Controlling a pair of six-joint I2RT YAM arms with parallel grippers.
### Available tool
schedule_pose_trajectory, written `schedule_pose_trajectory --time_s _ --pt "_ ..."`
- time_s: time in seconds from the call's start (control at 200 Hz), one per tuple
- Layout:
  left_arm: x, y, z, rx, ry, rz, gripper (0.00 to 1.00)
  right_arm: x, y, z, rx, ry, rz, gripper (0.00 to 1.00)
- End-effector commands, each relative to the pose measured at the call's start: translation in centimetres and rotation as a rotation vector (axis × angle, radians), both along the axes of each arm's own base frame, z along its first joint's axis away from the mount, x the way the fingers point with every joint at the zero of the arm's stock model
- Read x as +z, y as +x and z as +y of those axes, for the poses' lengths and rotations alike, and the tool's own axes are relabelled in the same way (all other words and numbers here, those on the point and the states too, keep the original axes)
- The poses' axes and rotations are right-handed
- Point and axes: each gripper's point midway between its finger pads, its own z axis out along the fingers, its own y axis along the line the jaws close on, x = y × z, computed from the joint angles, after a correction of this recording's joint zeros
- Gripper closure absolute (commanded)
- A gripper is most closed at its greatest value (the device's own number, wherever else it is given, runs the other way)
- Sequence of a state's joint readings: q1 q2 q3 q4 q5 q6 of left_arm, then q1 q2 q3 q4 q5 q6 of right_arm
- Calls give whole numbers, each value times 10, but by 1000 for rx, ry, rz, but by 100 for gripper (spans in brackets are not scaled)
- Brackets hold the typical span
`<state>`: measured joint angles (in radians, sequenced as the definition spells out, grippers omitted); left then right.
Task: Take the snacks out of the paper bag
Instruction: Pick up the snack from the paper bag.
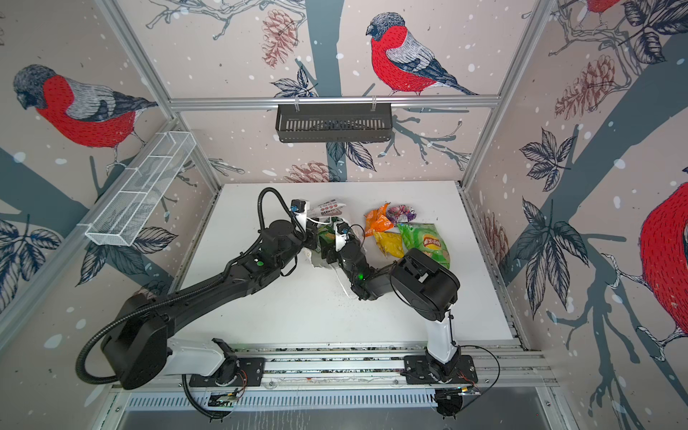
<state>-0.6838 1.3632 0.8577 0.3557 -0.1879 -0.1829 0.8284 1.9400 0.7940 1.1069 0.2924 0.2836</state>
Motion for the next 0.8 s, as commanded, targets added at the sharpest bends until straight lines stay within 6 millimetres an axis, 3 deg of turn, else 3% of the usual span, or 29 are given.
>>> schedule_pose_trajectory --time_s 0.0,0.31,0.52,0.796 --pt "6 1 1 8 -6 -20 100 13 9 -5 -67 37 -45 21" --pt "4 2 1 5 7 -23 100 25 0 18 62 82 -96 21" --pt "20 10 -3 13 15 -46 100 7 -19 37 132 -9 -104 21" --pt "27 5 -2 7 -12 -52 100 2 -14 39 129 -20 -63 20"
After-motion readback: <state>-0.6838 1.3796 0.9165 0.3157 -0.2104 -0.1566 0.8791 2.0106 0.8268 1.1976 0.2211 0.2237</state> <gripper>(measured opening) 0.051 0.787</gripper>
